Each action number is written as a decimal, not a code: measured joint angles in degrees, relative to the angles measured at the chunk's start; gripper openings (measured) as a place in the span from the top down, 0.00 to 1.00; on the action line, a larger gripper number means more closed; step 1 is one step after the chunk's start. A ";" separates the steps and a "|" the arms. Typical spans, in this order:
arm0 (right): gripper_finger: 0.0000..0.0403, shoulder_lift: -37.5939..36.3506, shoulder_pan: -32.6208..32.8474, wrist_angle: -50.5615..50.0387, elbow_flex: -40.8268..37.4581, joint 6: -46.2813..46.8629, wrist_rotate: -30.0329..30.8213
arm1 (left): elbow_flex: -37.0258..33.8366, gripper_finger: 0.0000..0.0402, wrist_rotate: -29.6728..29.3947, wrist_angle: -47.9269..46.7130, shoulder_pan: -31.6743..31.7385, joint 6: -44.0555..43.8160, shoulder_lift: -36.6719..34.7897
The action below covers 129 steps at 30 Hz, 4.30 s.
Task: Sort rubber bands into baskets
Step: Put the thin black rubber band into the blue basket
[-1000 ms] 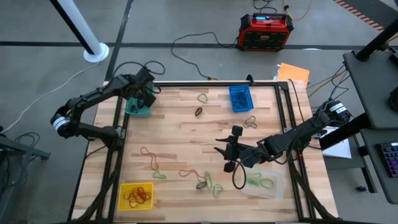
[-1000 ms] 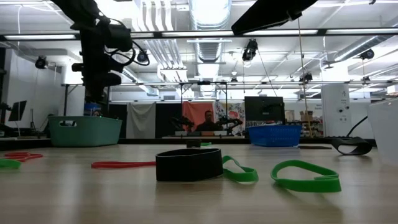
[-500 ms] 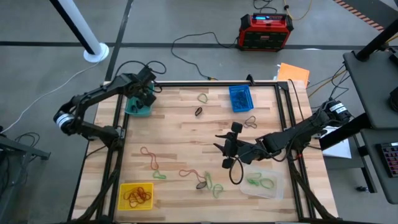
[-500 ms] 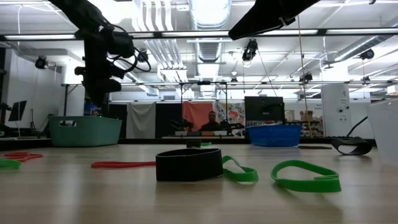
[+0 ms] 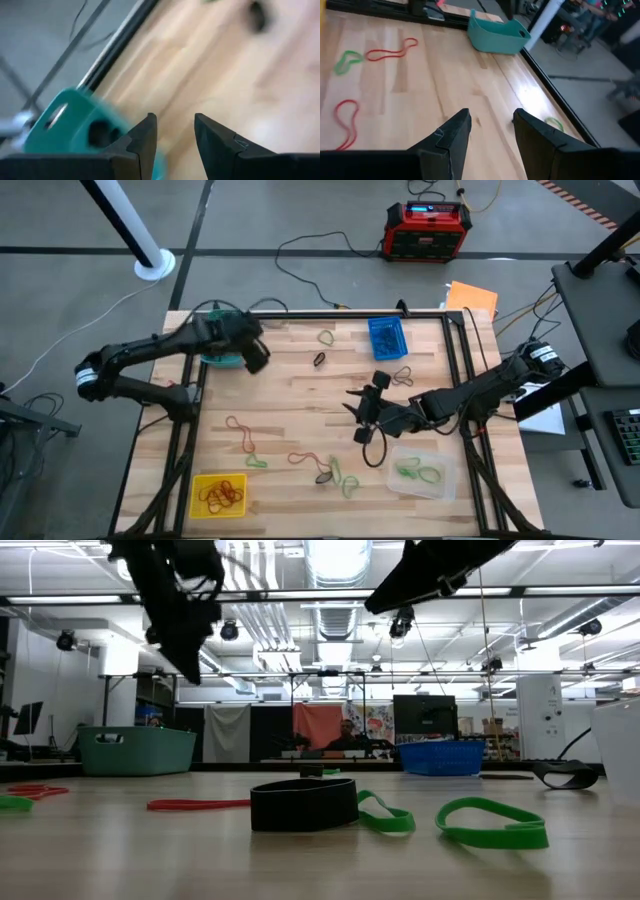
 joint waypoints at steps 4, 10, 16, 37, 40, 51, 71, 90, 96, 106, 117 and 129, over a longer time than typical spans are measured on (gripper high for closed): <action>0.64 -0.37 -3.26 -2.64 0.02 5.38 -0.02 | -0.02 0.71 0.13 1.40 -10.06 0.07 -1.01; 0.64 -1.57 -11.07 -16.20 2.49 17.74 -8.36 | -0.04 0.71 0.18 3.38 -22.41 0.17 -1.49; 0.64 -1.62 -20.55 -30.46 3.98 29.06 -22.09 | -0.07 0.71 0.03 6.08 -29.90 0.32 -1.42; 0.64 -1.49 -35.23 -48.28 -2.28 35.32 -28.30 | -0.07 0.71 -0.59 10.07 -31.21 6.01 -1.33; 0.64 -1.46 -36.04 -46.17 -4.42 35.78 -28.61 | -0.07 0.71 -0.61 10.58 -31.21 6.03 -1.33; 0.64 -1.36 -36.67 -36.43 -9.84 35.74 -28.76 | -0.07 0.71 -0.66 12.63 -31.21 6.69 -1.31; 0.64 -1.36 -36.63 -25.27 -18.70 34.69 -30.01 | -0.07 0.71 -0.63 13.14 -31.21 6.67 -1.31; 0.98 -2.79 -36.42 -22.27 -21.46 28.15 -31.28 | -0.07 0.71 -0.63 13.66 -31.21 6.67 -1.29; 0.98 -8.68 -34.56 -22.06 -21.18 28.15 -32.63 | -0.51 0.71 -0.61 14.50 -31.21 6.64 -1.29; 0.98 -18.46 -31.46 -9.90 -21.16 24.51 -31.45 | -3.40 0.71 -0.55 19.75 -31.22 7.44 -1.28; 0.98 -20.15 -37.29 5.52 -19.13 13.38 -30.21 | -3.69 0.71 -0.52 21.66 -31.22 7.30 -1.29; 0.98 -10.74 -47.91 4.97 -18.45 18.46 -22.08 | -3.72 0.71 -0.46 23.02 -31.36 5.47 -1.29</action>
